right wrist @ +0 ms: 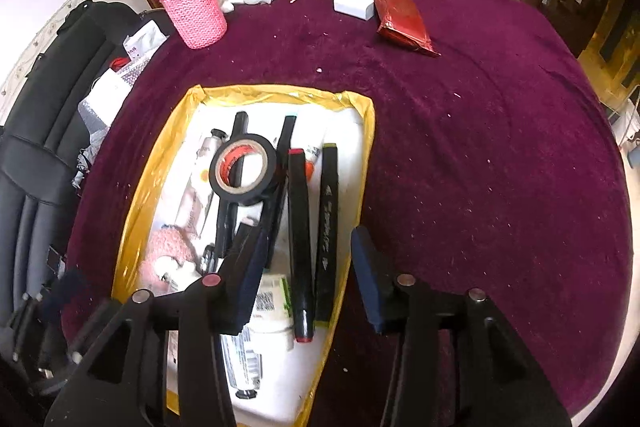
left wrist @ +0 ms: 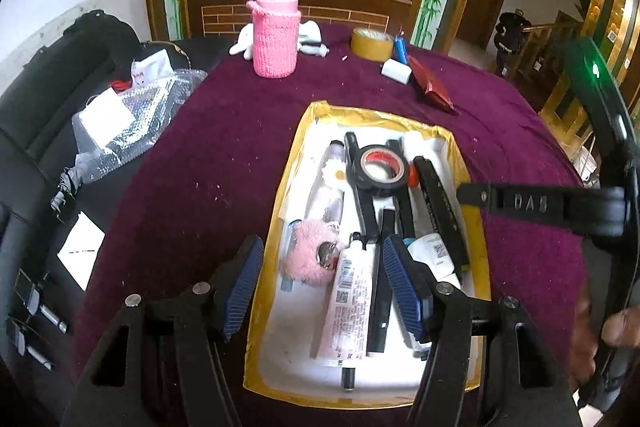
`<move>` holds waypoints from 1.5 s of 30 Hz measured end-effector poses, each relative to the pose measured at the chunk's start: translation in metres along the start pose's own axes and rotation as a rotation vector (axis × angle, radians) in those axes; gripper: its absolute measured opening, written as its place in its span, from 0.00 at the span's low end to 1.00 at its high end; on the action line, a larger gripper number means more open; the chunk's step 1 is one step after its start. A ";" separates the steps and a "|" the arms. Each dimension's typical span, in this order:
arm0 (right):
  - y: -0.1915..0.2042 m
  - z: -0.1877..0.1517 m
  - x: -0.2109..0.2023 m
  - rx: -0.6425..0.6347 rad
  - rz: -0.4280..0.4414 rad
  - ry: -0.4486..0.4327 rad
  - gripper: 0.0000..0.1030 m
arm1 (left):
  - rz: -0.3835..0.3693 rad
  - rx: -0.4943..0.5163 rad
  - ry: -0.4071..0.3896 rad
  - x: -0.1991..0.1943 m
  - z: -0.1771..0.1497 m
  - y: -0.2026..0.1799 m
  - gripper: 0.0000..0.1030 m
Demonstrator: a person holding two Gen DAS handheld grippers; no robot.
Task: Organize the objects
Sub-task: 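Open both tools and lift them away from the tray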
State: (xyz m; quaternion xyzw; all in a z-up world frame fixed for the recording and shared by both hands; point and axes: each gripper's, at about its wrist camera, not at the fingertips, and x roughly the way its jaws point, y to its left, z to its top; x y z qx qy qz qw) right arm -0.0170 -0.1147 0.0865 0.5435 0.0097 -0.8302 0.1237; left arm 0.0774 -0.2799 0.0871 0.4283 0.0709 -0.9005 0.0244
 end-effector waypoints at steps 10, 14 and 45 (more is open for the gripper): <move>-0.019 -0.011 -0.015 -0.008 0.015 -0.005 0.41 | 0.080 0.037 -0.019 -0.020 -0.004 -0.031 0.55; -0.024 -0.017 -0.019 -0.025 0.042 0.003 0.45 | 0.131 0.033 -0.026 -0.031 -0.007 -0.044 0.55; -0.035 -0.051 -0.029 -0.310 0.033 -0.075 0.46 | 0.361 -0.204 -0.045 -0.047 -0.023 -0.090 0.99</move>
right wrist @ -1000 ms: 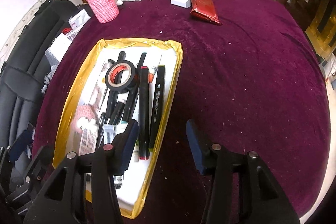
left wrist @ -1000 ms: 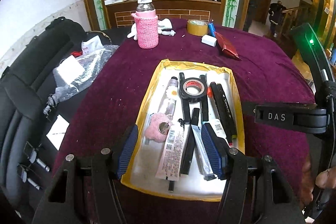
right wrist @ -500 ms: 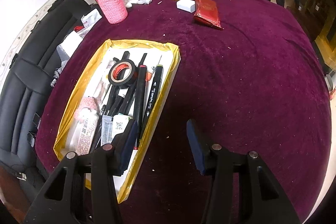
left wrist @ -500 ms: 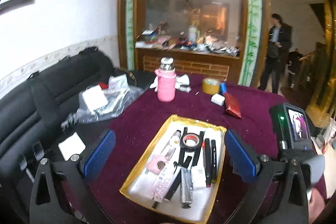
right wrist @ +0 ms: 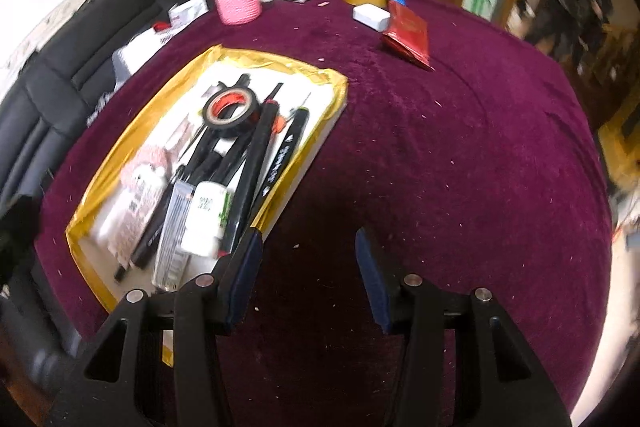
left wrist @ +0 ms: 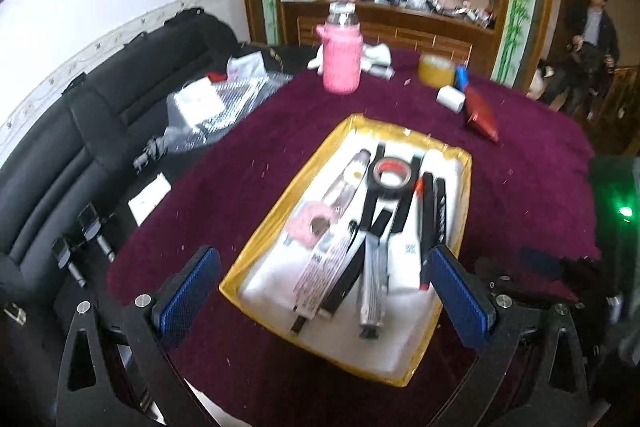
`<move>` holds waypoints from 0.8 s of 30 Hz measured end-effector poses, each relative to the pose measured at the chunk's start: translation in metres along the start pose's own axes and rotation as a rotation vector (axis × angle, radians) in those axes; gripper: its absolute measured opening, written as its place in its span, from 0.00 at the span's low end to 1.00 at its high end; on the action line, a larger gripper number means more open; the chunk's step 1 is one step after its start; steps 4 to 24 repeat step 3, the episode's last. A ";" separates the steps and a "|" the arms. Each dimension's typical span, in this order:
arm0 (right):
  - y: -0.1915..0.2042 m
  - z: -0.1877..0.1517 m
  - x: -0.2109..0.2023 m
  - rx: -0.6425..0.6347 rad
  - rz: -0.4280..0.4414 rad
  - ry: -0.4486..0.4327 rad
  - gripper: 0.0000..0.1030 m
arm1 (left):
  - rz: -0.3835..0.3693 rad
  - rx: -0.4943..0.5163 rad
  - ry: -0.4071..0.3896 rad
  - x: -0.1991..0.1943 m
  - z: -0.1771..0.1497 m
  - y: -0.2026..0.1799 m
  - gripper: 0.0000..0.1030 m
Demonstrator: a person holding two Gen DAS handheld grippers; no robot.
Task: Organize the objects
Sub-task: 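Open both tools and lift them away from the tray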
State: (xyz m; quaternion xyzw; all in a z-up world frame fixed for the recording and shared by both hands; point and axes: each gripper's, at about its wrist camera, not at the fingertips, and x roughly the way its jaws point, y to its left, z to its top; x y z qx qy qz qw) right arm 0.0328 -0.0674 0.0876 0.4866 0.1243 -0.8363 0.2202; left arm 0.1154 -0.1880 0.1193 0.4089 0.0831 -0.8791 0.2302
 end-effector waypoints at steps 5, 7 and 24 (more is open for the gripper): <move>0.009 -0.004 -0.001 -0.053 -0.008 -0.014 0.46 | 0.040 0.006 0.021 0.006 -0.005 -0.005 0.99; 0.009 -0.004 -0.001 -0.053 -0.008 -0.014 0.46 | 0.040 0.006 0.021 0.006 -0.005 -0.005 0.99; 0.009 -0.004 -0.001 -0.053 -0.008 -0.014 0.46 | 0.040 0.006 0.021 0.006 -0.005 -0.005 0.99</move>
